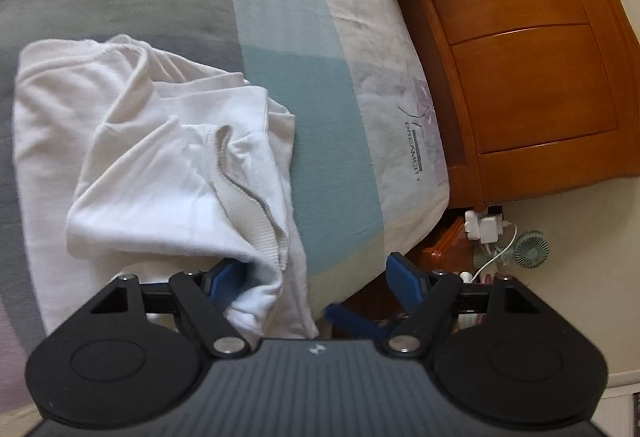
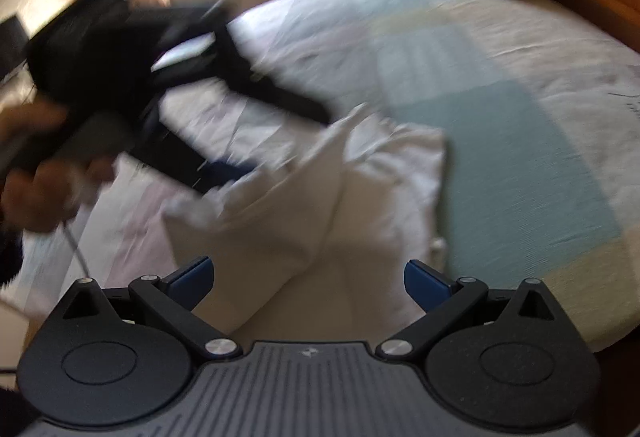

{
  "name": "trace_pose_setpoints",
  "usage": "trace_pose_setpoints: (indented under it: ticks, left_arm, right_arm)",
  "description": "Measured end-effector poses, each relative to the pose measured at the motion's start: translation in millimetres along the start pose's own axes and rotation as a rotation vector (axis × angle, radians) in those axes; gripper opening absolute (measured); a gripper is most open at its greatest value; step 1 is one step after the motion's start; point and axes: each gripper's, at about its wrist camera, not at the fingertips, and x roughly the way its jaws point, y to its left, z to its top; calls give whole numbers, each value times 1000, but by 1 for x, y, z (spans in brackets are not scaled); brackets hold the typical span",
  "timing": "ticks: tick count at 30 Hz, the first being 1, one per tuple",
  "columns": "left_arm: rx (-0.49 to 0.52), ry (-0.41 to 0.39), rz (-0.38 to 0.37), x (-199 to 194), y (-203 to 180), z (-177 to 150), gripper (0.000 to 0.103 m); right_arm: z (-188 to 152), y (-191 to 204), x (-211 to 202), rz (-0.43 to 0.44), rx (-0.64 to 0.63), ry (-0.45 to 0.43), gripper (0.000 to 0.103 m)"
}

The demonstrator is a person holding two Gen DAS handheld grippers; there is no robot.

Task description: Fold clothes

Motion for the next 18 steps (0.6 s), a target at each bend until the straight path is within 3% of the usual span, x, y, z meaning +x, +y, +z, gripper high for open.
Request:
trace_pose_setpoints:
  ticks: [9,13,18]
  left_arm:
    - [21,63,34,34,-19,4,78]
    - [75,80,53,26,-27,-3,78]
    - [77,68,-8,6,-35,-8,80]
  right_arm:
    - [-9,24,22,-9,-60,101,103]
    - [-12,23,23,-11,-56,115,103]
    - [-14,21,27,-13,-36,116,103]
